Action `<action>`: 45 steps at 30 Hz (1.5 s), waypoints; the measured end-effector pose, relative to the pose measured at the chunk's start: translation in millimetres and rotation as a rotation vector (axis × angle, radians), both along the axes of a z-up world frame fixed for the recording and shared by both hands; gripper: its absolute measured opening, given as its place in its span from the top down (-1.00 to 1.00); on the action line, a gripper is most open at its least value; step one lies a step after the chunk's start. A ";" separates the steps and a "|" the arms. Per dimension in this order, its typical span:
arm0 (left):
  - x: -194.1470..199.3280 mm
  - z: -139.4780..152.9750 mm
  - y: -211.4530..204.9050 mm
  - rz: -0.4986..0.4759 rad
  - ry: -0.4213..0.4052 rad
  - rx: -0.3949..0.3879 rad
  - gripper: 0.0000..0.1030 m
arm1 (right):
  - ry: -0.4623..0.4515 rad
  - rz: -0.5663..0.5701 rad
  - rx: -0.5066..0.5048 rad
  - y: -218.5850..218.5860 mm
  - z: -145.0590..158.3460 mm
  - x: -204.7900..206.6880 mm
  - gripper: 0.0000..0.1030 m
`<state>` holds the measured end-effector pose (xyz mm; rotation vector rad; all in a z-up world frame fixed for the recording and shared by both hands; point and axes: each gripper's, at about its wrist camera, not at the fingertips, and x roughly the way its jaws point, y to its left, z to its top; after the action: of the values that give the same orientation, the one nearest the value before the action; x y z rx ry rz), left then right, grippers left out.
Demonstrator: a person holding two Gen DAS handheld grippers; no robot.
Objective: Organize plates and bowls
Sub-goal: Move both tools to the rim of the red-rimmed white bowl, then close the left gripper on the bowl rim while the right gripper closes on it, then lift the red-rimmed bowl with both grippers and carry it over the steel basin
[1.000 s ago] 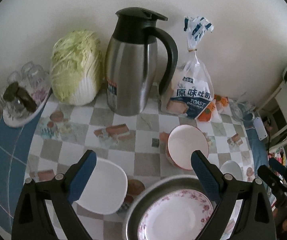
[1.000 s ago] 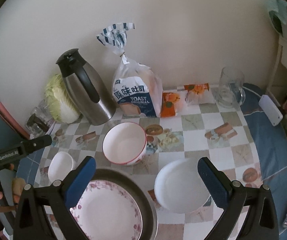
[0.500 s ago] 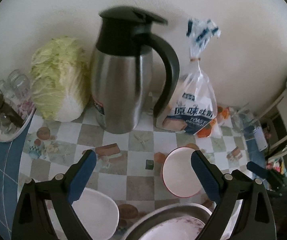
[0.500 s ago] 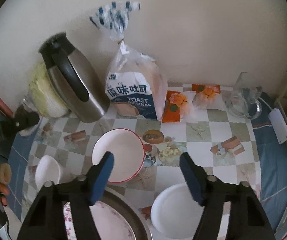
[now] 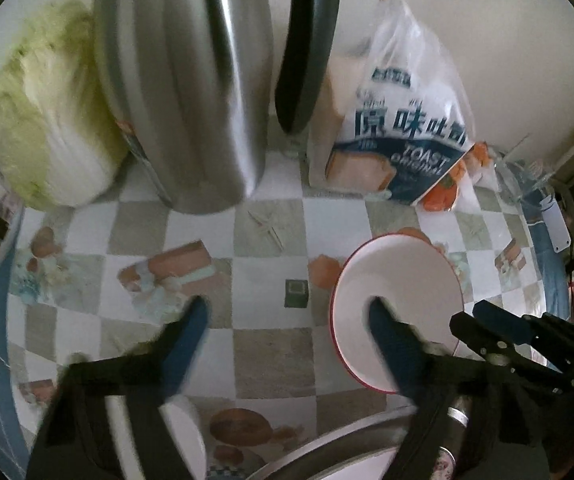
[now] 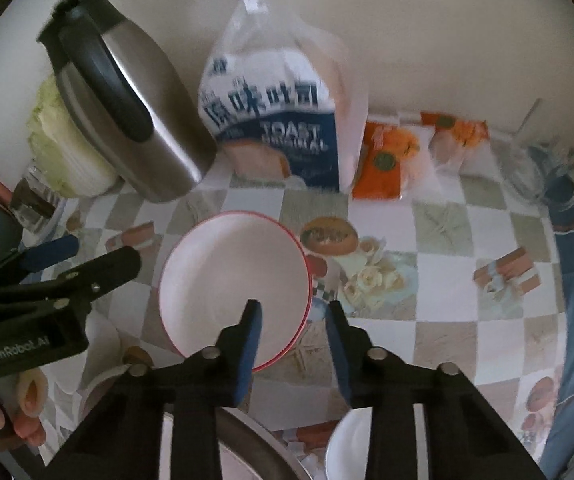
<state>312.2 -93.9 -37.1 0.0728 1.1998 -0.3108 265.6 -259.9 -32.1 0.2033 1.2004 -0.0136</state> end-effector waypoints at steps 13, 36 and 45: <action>6.1 -44.5 -20.2 -0.056 0.146 -0.047 0.61 | 0.063 0.016 0.006 0.9 -29.0 13.0 0.75; 1.8 -55.7 -39.5 -0.080 0.133 -0.018 0.77 | 0.061 0.015 0.029 -0.4 -44.7 19.0 0.74; -3.4 -31.2 -44.8 -0.096 0.062 -0.032 0.77 | 0.004 0.010 0.035 -9.5 -23.5 14.9 0.74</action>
<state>308.8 -138.6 -68.3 0.0938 1.2551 -0.4183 280.5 -269.4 -55.6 0.2286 1.2067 0.0158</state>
